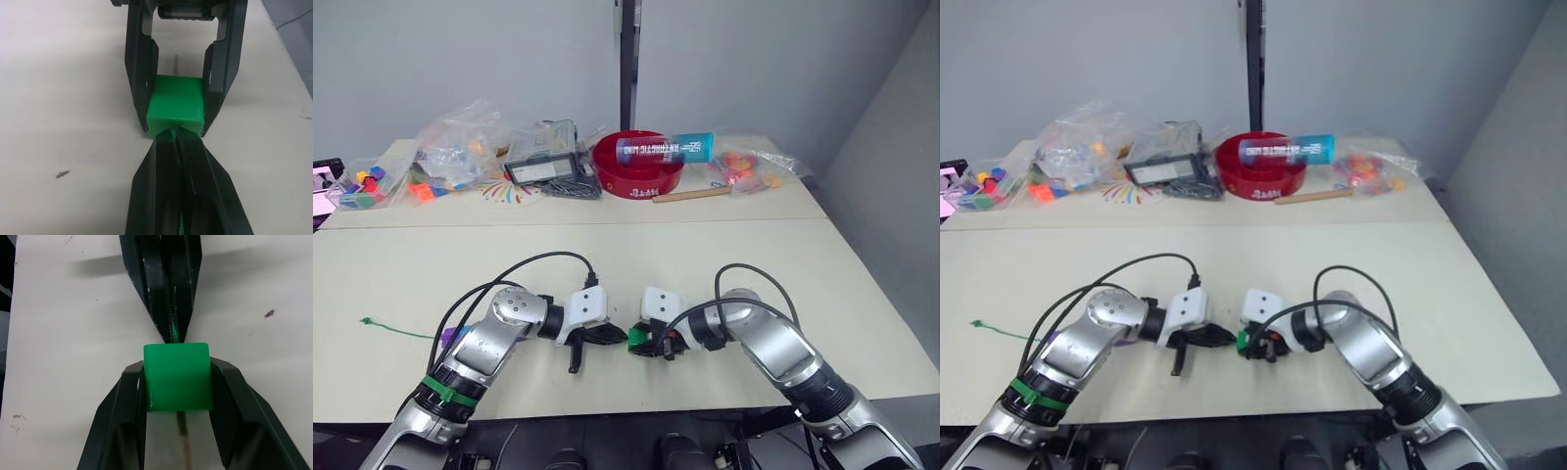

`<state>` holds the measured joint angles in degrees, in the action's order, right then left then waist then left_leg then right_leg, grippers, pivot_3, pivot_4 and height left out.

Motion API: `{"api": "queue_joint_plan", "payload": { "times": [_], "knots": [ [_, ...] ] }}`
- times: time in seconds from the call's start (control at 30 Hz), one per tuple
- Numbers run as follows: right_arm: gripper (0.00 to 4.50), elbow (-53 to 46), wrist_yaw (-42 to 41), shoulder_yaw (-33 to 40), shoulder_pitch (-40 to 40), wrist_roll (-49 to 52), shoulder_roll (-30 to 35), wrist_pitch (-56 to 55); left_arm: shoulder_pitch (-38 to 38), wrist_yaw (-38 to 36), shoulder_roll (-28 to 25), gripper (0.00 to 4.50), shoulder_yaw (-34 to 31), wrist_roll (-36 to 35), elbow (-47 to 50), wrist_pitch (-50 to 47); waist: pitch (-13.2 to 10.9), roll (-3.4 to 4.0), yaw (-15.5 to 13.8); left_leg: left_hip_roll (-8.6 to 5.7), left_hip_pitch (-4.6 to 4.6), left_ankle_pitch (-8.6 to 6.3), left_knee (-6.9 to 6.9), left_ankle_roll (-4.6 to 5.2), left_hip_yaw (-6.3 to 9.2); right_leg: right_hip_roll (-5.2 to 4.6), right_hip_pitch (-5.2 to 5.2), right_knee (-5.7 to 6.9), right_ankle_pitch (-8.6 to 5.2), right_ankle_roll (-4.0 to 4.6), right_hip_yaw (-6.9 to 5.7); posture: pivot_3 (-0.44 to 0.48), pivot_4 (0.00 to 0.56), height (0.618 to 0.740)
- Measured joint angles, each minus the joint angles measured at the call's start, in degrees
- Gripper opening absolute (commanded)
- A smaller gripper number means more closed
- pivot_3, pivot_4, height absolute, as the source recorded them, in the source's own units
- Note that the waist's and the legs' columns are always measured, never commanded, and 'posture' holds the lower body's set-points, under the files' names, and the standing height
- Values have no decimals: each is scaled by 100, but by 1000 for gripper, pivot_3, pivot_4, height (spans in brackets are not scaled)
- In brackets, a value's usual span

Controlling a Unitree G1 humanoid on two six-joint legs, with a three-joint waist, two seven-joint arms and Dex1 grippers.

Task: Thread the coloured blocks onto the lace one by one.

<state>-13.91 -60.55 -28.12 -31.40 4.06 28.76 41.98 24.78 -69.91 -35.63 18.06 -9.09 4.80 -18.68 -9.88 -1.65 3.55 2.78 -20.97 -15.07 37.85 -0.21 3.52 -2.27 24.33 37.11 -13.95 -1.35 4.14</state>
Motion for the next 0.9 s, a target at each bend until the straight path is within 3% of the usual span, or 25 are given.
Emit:
{"api": "queue_joint_plan", "payload": {
  "times": [0.3,0.37,0.57,0.6,0.9],
  "knots": [
    [1192,4,61,-8,0,12,-34,45,-5,18,-48,3790,-20,-14,2,-5,0,0,46,0,0,0,0,0,2,1,0,1,0,0,0,0,150,731],
    [2224,1,72,0,0,22,-39,62,6,27,-58,4455,-79,-29,49,-23,0,0,47,0,0,0,0,0,2,1,0,1,0,1,0,0,150,731],
    [4308,-169,33,-29,91,260,80,211,46,-53,-165,4500,-114,-124,249,-129,-1,1,1,-2,-10,0,2,0,4,-2,4,-2,0,0,-1,0,150,731],
    [4461,-252,27,20,131,328,157,216,46,-50,-165,4500,-114,-138,264,-135,-2,1,-15,-3,-11,0,2,0,4,-2,4,-4,0,0,-1,0,150,731],
    [4461,-528,0,455,544,614,745,89,65,192,274,4500,152,-13,221,-124,-2,0,-118,-7,-13,0,3,0,3,-6,3,-7,0,-1,-1,0,150,731]
  ]
}}
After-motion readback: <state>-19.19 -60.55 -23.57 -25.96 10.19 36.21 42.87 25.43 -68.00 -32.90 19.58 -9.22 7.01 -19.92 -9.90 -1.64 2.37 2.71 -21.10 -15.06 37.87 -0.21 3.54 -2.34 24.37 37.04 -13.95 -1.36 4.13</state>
